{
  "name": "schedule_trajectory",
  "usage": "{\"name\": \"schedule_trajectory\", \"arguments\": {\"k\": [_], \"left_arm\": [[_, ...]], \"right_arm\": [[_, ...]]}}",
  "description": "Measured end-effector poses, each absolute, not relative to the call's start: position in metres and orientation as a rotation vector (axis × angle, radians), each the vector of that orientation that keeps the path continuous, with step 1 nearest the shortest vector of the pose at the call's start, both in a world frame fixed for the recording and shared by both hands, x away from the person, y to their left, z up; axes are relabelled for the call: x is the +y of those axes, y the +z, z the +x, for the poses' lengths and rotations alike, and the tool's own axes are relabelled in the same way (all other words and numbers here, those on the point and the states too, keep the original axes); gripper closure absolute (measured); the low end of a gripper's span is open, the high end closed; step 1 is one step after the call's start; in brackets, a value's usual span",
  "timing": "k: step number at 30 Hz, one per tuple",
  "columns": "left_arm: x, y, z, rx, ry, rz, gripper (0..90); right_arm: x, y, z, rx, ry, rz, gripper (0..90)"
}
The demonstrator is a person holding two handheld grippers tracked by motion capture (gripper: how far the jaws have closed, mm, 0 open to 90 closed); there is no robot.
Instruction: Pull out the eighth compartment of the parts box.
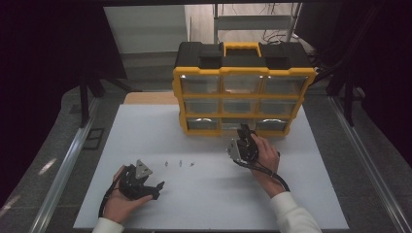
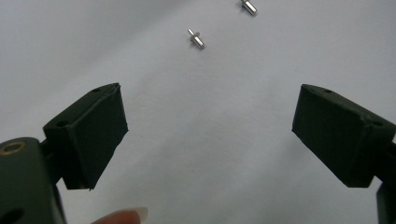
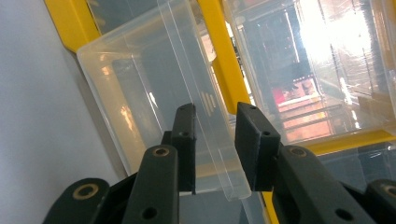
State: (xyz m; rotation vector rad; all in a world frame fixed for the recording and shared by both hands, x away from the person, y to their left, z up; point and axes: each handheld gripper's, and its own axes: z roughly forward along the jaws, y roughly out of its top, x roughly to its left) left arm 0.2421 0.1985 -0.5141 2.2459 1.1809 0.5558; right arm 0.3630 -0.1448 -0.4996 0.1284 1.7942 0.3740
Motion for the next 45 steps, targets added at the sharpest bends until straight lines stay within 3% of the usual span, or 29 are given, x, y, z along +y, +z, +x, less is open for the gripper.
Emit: {"name": "schedule_trajectory", "arguments": {"k": [45], "left_arm": [[0.199, -0.511, 0.241, 1.179, 0.571, 2.225, 10.2]], "right_arm": [[-0.147, -0.500, 0.346, 1.795, 0.377, 0.134, 69.5]]}}
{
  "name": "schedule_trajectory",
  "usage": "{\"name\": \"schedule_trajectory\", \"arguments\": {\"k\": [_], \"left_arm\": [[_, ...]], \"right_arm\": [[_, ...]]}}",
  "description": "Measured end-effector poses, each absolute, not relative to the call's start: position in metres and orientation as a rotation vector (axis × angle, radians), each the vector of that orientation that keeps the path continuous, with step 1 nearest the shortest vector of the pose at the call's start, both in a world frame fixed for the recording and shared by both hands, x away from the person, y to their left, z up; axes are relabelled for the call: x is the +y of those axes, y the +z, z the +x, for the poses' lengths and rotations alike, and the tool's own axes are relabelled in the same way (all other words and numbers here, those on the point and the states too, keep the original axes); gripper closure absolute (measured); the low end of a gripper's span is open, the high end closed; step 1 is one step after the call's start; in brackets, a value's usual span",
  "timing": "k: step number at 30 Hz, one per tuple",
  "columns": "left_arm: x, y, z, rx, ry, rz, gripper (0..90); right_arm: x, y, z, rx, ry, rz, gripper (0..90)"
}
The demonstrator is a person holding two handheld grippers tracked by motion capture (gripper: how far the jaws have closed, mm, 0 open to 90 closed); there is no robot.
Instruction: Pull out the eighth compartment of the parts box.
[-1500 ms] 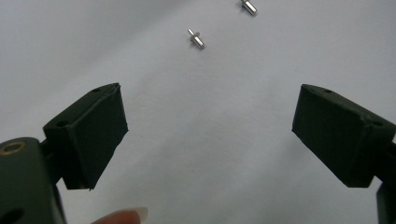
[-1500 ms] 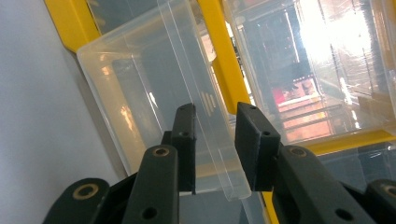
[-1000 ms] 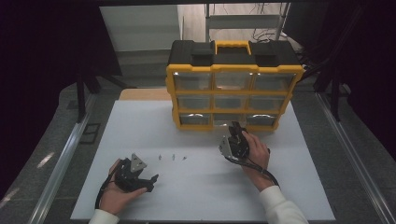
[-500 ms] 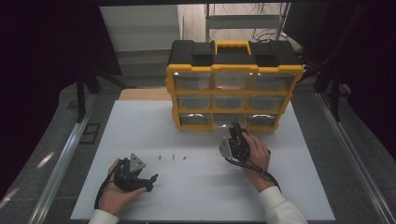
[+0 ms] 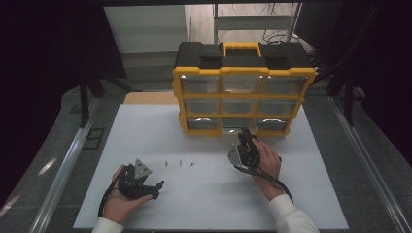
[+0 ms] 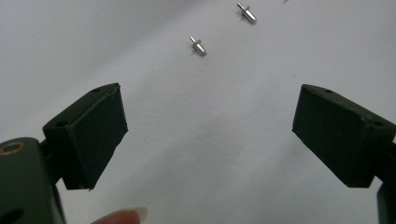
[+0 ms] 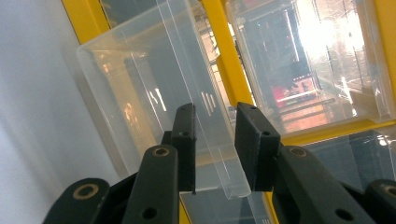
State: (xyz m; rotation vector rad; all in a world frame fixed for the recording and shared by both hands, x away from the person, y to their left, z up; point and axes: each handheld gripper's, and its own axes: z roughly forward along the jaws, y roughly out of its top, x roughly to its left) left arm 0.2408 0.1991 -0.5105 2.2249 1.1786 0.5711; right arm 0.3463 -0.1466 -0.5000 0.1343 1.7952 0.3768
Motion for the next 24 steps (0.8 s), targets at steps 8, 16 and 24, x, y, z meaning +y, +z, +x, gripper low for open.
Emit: {"name": "schedule_trajectory", "arguments": {"k": [8, 16, 24], "left_arm": [[0.1993, -0.5102, 0.2405, 1.177, 0.572, 2.227, 10.2], [0.1984, -0.5102, 0.2406, 1.175, 0.571, 2.225, 10.2], [0.1981, -0.5098, 0.2402, 1.174, 0.573, 2.224, 10.2]], "right_arm": [[-0.1465, -0.5001, 0.3436, 1.798, 0.381, 0.145, 69.4], [-0.1469, -0.5004, 0.3411, 1.801, 0.384, 0.153, 69.4], [-0.1465, -0.5005, 0.3387, 1.799, 0.387, 0.153, 69.4]]}}
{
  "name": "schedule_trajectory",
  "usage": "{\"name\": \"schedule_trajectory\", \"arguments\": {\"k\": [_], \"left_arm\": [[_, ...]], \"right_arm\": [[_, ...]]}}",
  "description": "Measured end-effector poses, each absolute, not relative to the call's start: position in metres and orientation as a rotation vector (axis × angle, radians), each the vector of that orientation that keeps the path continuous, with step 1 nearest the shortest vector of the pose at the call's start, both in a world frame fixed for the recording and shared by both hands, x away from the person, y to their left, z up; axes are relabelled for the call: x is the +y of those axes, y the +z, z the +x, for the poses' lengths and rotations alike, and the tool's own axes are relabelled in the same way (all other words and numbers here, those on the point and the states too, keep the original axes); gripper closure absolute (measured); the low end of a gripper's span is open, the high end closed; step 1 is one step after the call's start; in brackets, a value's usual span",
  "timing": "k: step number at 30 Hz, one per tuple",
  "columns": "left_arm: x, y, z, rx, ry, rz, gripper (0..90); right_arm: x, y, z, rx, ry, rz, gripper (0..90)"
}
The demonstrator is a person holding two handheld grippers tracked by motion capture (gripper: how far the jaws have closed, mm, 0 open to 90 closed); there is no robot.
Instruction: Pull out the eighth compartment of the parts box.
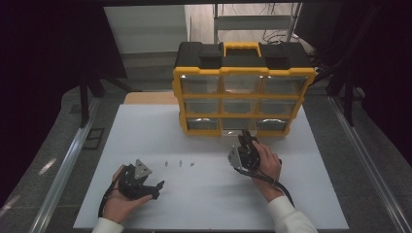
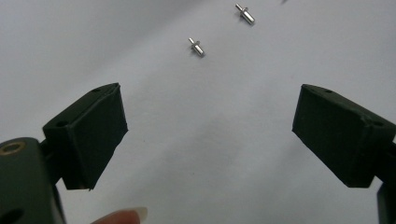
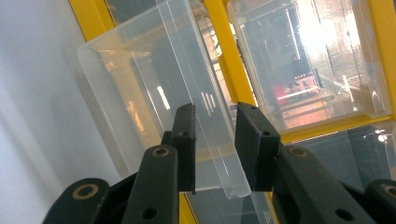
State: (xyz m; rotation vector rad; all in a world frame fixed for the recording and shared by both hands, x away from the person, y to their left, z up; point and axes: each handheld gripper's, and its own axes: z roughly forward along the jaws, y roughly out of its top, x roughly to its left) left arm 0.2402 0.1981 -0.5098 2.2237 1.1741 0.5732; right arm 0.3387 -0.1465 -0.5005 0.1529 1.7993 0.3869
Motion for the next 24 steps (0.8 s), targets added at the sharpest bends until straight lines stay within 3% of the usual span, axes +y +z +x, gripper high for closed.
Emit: {"name": "schedule_trajectory", "arguments": {"k": [24], "left_arm": [[0.1968, -0.5097, 0.2401, 1.168, 0.571, 2.229, 10.2]], "right_arm": [[-0.1463, -0.5004, 0.3345, 1.799, 0.387, 0.151, 69.4]]}}
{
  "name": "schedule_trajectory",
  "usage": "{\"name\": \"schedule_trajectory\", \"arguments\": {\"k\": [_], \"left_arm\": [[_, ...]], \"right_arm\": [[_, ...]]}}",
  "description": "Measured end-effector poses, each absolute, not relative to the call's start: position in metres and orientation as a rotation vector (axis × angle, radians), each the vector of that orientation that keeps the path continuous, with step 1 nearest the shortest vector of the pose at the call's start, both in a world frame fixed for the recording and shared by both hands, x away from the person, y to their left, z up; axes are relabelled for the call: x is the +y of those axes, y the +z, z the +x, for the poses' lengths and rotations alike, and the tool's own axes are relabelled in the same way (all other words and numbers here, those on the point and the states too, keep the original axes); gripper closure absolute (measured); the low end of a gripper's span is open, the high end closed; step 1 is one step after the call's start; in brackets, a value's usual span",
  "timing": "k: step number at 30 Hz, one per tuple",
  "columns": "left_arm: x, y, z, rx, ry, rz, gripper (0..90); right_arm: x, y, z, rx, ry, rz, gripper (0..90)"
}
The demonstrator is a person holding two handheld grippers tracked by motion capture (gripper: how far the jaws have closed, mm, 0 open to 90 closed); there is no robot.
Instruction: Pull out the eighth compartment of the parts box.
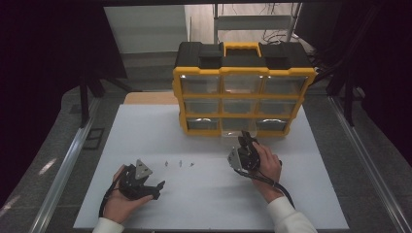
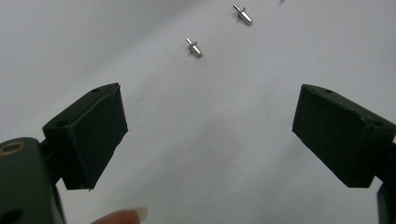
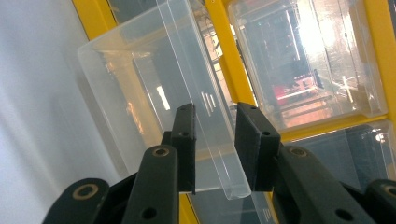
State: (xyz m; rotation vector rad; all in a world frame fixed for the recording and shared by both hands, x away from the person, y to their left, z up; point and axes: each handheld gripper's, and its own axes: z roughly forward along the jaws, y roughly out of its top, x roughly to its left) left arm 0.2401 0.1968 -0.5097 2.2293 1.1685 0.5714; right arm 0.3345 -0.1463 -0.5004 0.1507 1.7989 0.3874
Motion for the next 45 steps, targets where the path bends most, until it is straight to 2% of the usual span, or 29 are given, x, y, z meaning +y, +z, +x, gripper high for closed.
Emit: {"name": "schedule_trajectory", "arguments": {"k": [45], "left_arm": [[0.198, -0.509, 0.240, 1.169, 0.575, 2.224, 9.9]], "right_arm": [[-0.146, -0.501, 0.322, 1.801, 0.394, 0.145, 69.3]]}}
